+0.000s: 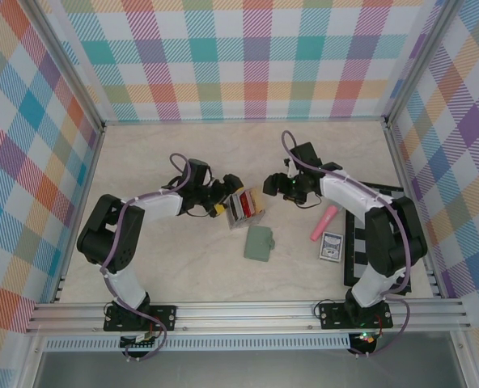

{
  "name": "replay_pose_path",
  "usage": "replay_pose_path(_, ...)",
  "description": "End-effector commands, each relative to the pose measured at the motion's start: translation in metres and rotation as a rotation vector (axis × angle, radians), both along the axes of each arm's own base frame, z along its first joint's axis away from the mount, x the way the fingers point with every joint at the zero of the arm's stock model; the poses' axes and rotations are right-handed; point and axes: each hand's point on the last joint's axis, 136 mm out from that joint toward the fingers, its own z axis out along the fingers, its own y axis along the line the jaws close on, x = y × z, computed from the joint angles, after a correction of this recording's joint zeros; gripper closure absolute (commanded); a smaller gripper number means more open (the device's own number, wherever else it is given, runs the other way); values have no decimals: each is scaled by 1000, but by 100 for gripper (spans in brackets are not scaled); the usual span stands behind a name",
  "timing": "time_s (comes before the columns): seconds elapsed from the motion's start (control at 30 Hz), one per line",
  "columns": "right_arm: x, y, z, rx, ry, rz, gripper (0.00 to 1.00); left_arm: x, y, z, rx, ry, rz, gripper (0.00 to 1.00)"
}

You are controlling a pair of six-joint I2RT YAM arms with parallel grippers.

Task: Put the credit cards into the card holder
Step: Rotate the storage box at the center of the table, then pick up the credit card from the storage box.

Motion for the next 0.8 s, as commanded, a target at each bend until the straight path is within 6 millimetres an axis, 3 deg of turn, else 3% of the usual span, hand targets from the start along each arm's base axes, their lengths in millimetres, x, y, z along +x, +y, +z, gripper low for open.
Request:
replay_pose_path(0.0,-11,3,16,-38,-17,53,29,-11,7,10,76,-29,-12,5)
replay_pose_path(0.1,-22,16,24,-102,-46,104,32,-19,30,11,159,-40,51,7)
replay_pose_path(0.23,-33,39,33,-214,-112,167,42,-34,84,10,322,-14,202,6)
replay_pose_path(0.37,-44,75,33,-316,-152,279,49,-53,129,8,410,18,303,5)
replay_pose_path(0.6,-43,110,13,-444,-142,321,56,-75,173,7,457,43,415,3)
replay_pose_path(0.77,-34,114,-2,-558,-146,315,57,-85,187,8,488,38,444,2)
